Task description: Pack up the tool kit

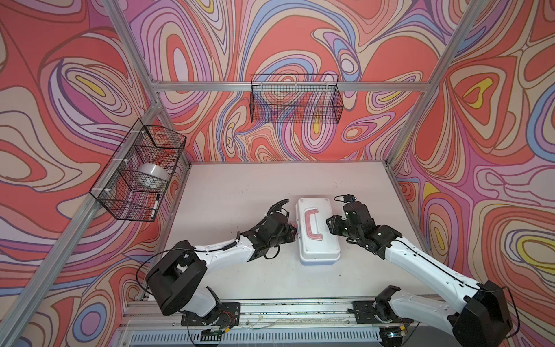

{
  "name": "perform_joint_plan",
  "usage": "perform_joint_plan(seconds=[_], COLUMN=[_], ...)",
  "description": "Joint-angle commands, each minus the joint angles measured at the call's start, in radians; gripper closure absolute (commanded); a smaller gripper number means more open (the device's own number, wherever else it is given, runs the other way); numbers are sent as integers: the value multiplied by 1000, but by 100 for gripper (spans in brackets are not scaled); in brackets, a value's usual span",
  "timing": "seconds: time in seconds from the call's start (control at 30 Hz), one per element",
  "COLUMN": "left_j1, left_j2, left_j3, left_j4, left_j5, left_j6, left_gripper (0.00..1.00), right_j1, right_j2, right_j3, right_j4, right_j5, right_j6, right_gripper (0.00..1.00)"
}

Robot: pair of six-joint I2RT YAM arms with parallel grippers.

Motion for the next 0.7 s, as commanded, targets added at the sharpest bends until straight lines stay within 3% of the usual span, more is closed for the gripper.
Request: perform_joint_plan(seconds=[0.0,0.43,0.67], left_j1=[-8,-8,-8], left_j2=[-26,-73,-43], left_j3=[33,-18,-20], left_j4=[45,99,125], left_j5=[40,28,49], left_j6=[-5,-22,-18], left_gripper=[73,71,75], right_j1=[6,5,7], right_j2=[-12,-10,12], right_j3=[-15,-15,-12], right_j4=[-9,-11,-11], right_j5=[-3,-4,-7], right_j6=[4,3,-6], right_gripper=[64,64,64])
